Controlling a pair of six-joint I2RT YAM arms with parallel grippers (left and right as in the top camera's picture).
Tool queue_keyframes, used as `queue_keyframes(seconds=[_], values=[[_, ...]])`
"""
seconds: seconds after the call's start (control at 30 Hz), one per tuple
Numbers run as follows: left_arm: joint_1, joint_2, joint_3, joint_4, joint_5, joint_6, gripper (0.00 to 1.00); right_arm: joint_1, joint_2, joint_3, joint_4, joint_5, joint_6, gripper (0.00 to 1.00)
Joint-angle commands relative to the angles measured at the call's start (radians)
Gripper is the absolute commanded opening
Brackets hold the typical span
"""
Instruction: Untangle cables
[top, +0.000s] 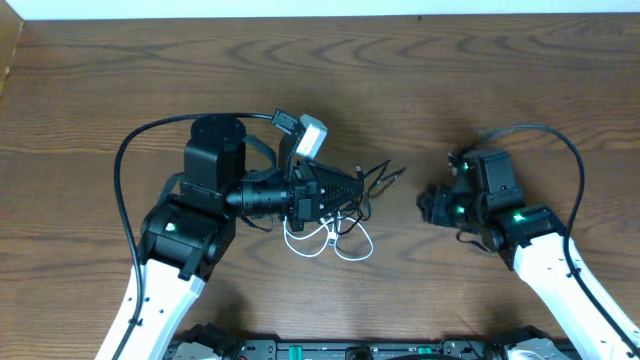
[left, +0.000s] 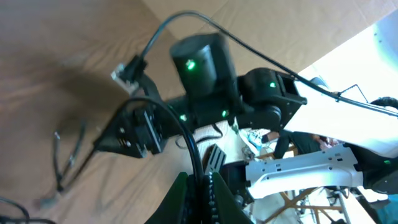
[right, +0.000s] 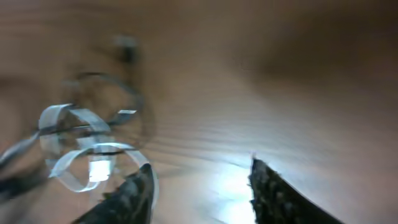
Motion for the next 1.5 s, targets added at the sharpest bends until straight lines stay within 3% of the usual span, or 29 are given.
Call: queue_keyframes(seconds=[0.0, 0.17, 0.43, 0.6, 1.03, 1.47], values=[[0.003, 0.018, 0.006, -0.020, 0.020, 0.000, 0.08, 0.007, 0.000, 0.000, 0.065, -0.270, -0.083, 0.50], [0.003, 0.028, 0.006, -0.028, 0.021, -0.001, 0.08, 0.007, 0.000, 0.000, 0.137, -0.291, -0.082, 0.50], [0.003, 0.026, 0.006, 0.014, 0.085, -0.048, 0.08, 0.008, 0.006, 0.000, 0.182, -0.014, 0.021, 0.49], [0.003, 0.026, 0.006, 0.040, 0.103, -0.088, 0.08, 0.008, 0.043, 0.000, 0.258, -0.015, 0.023, 0.49], [0.003, 0.026, 0.006, 0.040, 0.089, -0.087, 0.08, 0.048, 0.152, 0.000, 0.400, -0.264, 0.023, 0.51], [0.003, 0.027, 0.006, 0.039, 0.076, -0.087, 0.08, 0.085, 0.154, 0.000, 0.386, -0.354, 0.014, 0.51]])
